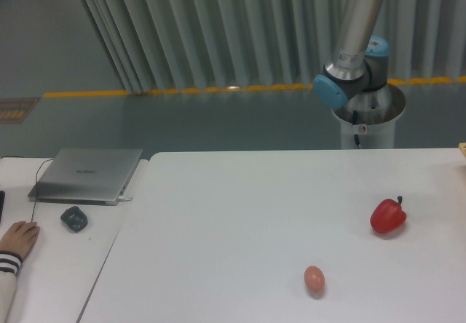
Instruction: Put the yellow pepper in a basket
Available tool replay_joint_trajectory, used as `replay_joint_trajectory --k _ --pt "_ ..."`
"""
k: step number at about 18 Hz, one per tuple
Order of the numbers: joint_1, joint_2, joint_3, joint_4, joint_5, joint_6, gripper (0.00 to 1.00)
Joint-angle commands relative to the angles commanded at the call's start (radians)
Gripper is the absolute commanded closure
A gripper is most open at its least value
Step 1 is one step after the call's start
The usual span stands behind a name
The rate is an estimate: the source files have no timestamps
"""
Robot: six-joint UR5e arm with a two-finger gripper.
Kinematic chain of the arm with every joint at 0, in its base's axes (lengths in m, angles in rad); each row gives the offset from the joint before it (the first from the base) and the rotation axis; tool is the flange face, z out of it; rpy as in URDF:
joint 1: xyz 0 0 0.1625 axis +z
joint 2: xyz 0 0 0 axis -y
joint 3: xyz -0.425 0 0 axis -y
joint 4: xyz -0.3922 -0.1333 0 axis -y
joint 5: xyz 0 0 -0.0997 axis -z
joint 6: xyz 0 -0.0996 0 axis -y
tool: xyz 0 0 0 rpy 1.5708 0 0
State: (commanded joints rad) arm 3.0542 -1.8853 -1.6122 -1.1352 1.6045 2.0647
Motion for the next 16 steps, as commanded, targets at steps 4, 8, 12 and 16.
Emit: replay_joint_trajectory --k 4,8,12,16 --pt "0.002 -0.008 0.015 0.002 0.000 0.067 0.00" --pt "-0.005 -0.011 0.028 0.002 -0.069 0.069 0.00" --pt "-0.031 -0.006 0.043 -0.006 -0.071 0.089 0.00" --pt "-0.103 0.000 0.073 -0.037 -0.069 0.089 0.00"
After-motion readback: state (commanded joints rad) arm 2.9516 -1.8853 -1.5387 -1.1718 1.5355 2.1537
